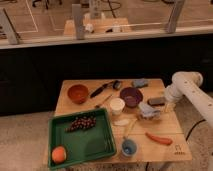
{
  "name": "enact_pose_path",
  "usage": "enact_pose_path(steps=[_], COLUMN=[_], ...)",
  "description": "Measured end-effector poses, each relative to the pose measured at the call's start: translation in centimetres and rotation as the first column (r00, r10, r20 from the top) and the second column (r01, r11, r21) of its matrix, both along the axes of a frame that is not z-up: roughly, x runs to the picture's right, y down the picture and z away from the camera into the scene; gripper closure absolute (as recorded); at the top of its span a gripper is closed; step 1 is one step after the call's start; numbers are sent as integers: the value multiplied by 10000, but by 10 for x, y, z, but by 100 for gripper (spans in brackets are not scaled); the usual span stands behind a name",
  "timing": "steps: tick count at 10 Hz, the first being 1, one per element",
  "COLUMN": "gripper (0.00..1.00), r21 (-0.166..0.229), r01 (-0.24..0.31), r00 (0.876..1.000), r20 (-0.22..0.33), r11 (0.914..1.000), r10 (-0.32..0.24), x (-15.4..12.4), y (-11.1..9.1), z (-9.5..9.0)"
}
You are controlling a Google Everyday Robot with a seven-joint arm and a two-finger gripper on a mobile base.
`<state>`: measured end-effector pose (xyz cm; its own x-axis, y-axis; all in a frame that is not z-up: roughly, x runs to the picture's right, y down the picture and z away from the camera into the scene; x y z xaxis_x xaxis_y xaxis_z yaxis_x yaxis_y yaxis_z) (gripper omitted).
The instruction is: Place eraser in table surface
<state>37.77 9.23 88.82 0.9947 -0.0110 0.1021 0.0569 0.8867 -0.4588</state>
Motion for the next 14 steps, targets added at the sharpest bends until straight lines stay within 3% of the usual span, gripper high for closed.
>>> enact_pose_path(steps=[5,11,14], gripper=[20,20,20], r21=[135,-622,-788], r01=[442,888,948], r00=[9990,9959,9954], r20=[47,197,205], r11=[9989,9941,9924], r10=[-443,-877,-935], x=[-3,-3,-2], y=[-6,3,5], z=[24,60,66])
